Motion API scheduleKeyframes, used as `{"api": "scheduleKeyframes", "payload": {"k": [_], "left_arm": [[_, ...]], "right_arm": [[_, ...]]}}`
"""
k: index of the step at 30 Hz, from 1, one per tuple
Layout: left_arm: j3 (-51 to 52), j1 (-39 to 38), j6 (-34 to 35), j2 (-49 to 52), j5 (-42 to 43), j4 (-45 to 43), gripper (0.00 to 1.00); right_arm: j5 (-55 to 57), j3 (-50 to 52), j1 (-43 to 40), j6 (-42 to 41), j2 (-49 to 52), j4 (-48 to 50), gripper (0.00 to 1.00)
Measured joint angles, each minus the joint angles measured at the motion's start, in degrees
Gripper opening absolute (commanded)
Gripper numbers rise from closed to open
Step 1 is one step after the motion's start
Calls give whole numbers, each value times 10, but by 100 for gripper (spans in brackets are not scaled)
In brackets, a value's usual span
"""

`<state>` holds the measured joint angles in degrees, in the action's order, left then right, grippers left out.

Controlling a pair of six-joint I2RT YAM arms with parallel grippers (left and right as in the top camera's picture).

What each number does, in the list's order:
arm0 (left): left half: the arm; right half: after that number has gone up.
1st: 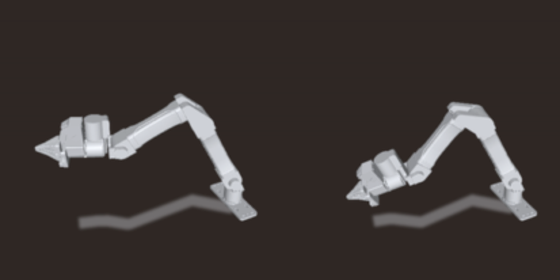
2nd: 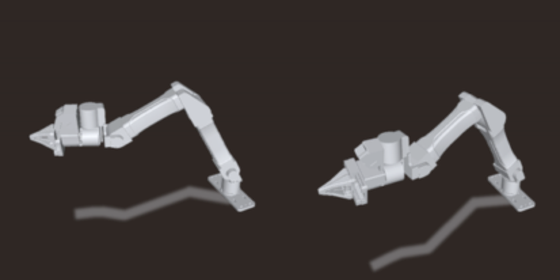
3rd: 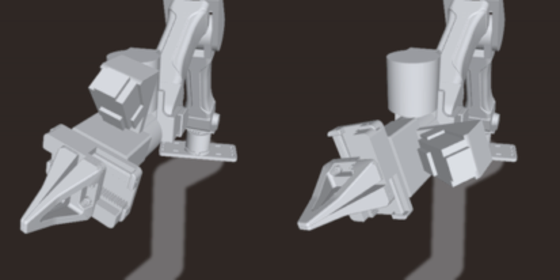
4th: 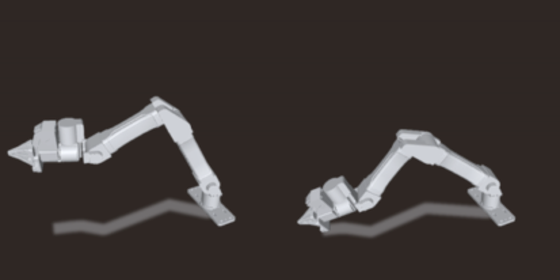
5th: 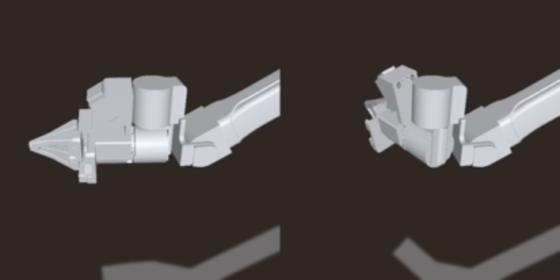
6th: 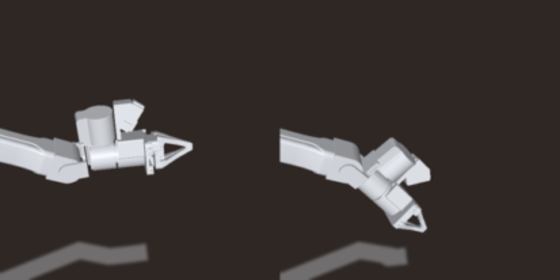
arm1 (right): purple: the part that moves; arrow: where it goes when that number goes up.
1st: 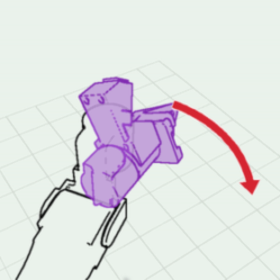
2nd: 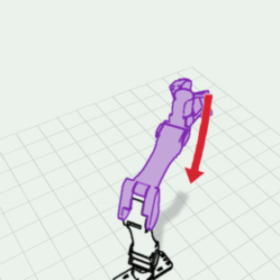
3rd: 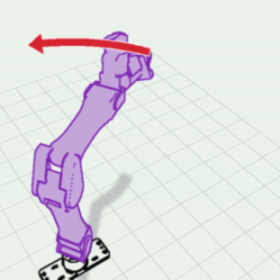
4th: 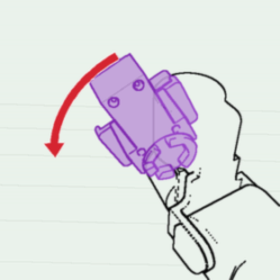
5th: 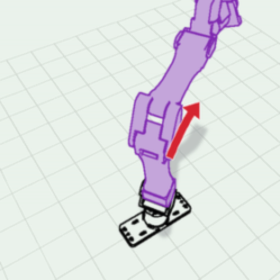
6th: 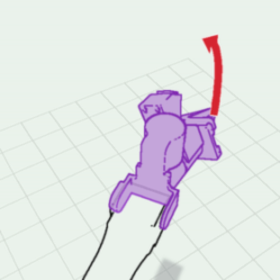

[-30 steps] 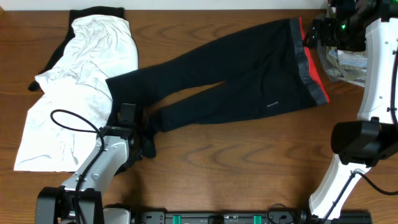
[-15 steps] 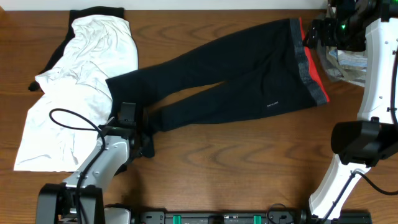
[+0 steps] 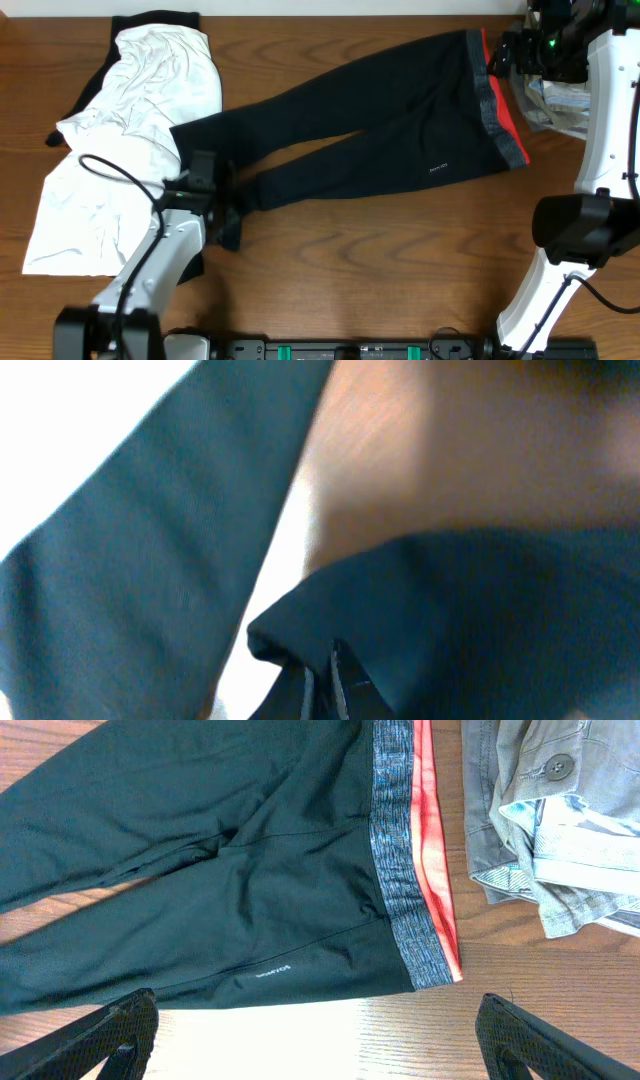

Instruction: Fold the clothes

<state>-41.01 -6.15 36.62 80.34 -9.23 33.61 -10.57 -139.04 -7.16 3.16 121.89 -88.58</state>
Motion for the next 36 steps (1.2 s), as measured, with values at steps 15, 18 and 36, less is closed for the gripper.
{"api": "scheduleKeyframes", "payload": {"k": [15,18,36], "left_arm": [[-56,12,-187,-84,-79,70,6],[-56,31,-191,-84,-89,92,6],[-56,80,-202,-84,-33,63,96]], "right_arm": [[0,0,0,0,0,-4,99],[0,0,0,0,0,-7,99],[27,0,-22,-69,0,-85,88]]}}
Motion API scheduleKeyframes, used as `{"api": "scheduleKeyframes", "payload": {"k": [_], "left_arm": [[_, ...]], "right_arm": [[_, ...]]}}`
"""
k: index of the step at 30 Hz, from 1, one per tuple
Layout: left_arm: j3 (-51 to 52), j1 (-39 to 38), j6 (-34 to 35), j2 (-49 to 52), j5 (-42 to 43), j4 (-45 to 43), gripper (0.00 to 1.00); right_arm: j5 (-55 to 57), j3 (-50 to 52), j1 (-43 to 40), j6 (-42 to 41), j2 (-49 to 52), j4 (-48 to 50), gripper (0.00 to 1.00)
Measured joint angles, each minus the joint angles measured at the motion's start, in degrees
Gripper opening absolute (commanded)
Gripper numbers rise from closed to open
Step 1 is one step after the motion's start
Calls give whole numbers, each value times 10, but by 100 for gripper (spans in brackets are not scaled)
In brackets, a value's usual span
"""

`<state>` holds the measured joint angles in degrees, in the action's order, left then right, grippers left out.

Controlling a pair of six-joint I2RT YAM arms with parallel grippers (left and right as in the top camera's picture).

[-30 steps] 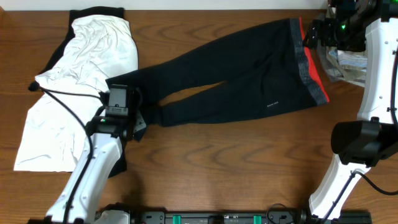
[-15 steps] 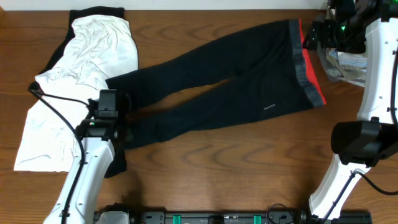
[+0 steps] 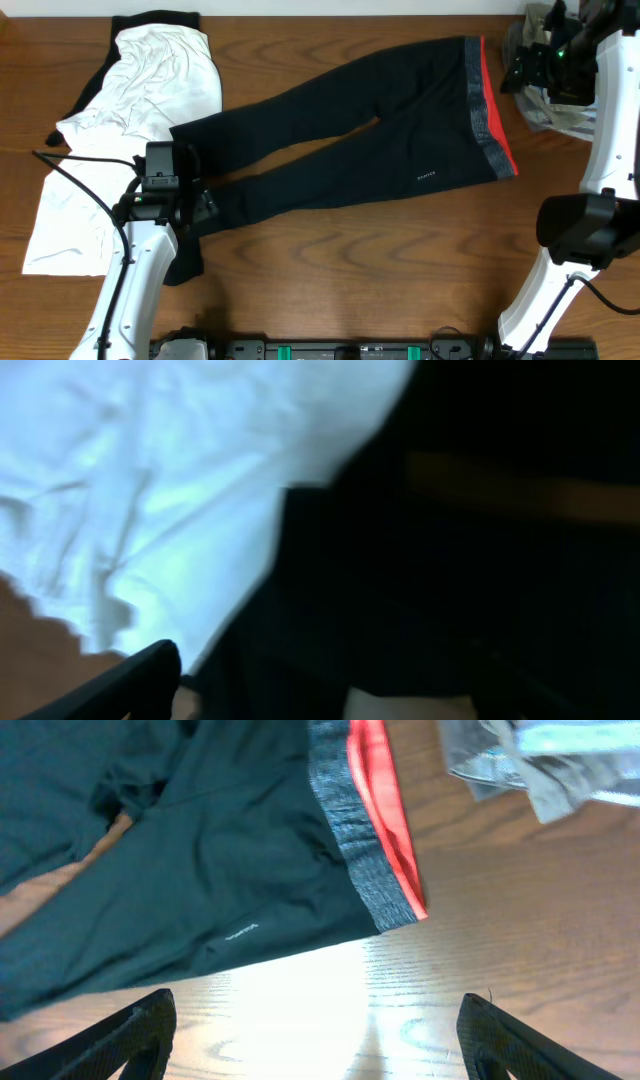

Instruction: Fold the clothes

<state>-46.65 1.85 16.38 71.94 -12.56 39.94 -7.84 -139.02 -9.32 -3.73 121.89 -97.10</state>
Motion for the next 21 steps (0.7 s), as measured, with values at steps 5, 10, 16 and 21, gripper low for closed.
{"api": "scheduleKeyframes", "payload": {"k": [5,10,16,21], "left_arm": [[-21,0,2,0,82,2,98],[-75,0,2,-1,140,-2,98],[-86,0,2,-5,161,-27,98],[-86,0,2,-3,167,-49,98]], "right_arm": [[9,1,-6,-20,-10,0,89],[16,36,-8,-36,-62,0,90],[30,163,-19,-48,-129,6,90],[37,289,-23,-49,-127,91,91]]}}
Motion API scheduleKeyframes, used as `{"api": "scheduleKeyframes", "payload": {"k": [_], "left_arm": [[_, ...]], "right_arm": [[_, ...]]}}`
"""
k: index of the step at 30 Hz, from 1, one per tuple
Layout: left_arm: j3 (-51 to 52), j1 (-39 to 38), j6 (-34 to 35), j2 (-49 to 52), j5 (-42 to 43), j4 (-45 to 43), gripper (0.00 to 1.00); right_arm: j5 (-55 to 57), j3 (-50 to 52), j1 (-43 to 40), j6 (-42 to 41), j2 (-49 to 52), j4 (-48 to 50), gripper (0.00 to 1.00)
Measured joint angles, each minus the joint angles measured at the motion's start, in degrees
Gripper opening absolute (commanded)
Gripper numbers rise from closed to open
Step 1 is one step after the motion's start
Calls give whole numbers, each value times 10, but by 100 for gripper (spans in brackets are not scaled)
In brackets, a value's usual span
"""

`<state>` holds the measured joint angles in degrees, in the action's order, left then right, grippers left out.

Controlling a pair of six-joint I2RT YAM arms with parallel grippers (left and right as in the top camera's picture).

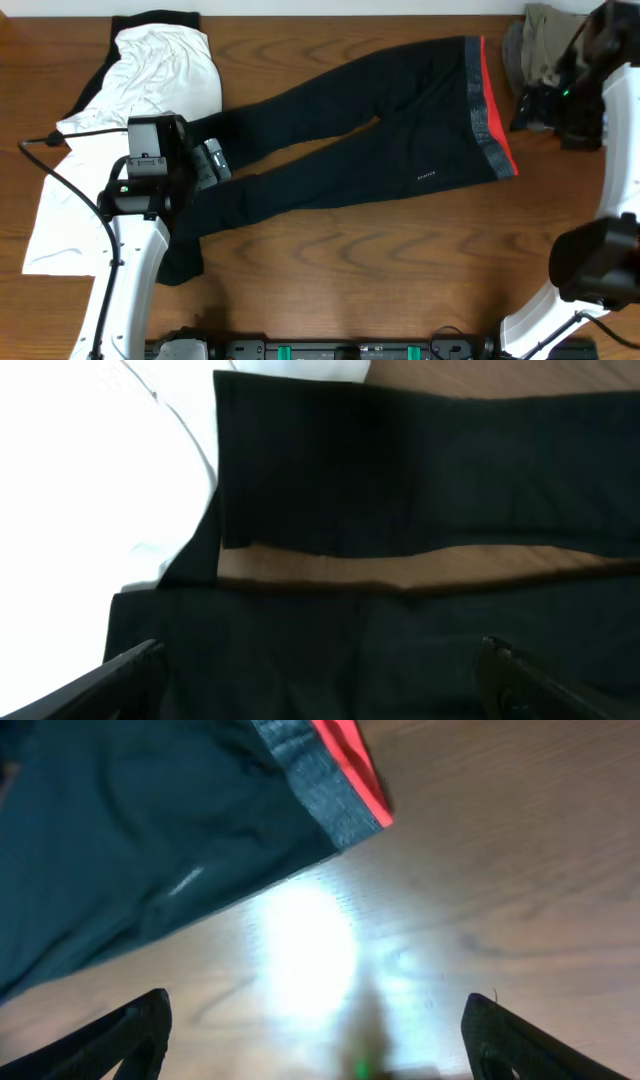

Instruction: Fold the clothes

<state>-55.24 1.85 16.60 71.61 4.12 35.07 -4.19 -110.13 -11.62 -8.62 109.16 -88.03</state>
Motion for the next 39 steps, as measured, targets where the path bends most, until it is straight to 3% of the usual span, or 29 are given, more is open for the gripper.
{"api": "scheduleKeyframes", "payload": {"k": [7,19,31,32,33,35,39], "left_arm": [[0,0,0,26,1,-10,98],[0,0,-1,88,2,-9,98],[0,0,-1,91,2,-9,98],[0,0,-1,91,2,-9,98],[0,0,-1,91,2,-8,98],[0,0,-1,91,2,-6,98],[0,0,-1,91,2,-6,98]], "right_arm": [[2,142,0,3,3,175,87],[4,310,0,52,3,381,88],[6,407,0,58,4,530,65],[7,415,0,57,4,539,61],[7,423,0,57,4,547,30],[11,438,0,57,4,559,2],[22,439,0,25,3,554,1]]}}
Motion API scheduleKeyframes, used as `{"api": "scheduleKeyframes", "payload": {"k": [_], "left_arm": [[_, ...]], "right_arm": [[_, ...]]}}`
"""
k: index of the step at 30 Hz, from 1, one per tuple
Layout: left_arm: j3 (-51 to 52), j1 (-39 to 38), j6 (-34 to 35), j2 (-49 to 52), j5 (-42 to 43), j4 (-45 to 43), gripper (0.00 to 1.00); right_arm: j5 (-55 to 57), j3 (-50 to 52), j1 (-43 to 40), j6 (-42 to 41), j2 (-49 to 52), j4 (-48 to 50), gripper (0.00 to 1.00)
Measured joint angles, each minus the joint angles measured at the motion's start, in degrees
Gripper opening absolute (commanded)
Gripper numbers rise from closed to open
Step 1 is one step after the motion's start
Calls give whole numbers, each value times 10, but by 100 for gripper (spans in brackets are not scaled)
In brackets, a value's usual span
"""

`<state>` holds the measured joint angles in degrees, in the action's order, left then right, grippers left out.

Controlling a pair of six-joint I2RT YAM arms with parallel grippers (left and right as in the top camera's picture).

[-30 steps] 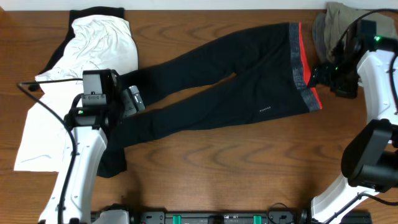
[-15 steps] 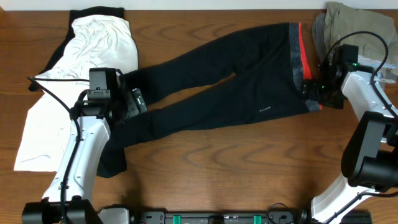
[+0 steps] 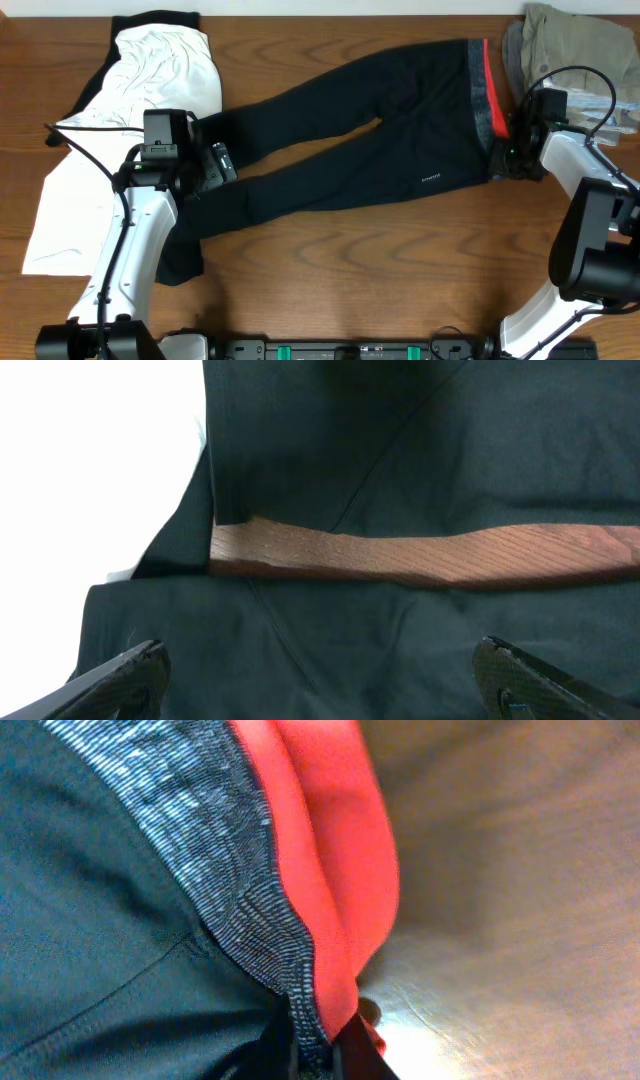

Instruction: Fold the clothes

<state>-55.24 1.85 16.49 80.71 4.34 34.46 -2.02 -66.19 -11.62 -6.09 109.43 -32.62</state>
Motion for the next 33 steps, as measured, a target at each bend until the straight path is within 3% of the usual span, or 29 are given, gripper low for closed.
{"api": "scheduleKeyframes", "payload": {"k": [9,16,22,33], "left_arm": [[0,0,0,0,0,2,98],[0,0,0,0,0,2,98],[0,0,-5,0,0,2,98],[0,0,-43,-2,0,19,98]], "right_arm": [[26,-1,-58,-75,-16,-112,3],[39,-1,-124,-90,-55,-160,41],[37,-1,-133,-94,-71,-185,50],[-8,-44,-132,-64,-74,-250,56]]}}
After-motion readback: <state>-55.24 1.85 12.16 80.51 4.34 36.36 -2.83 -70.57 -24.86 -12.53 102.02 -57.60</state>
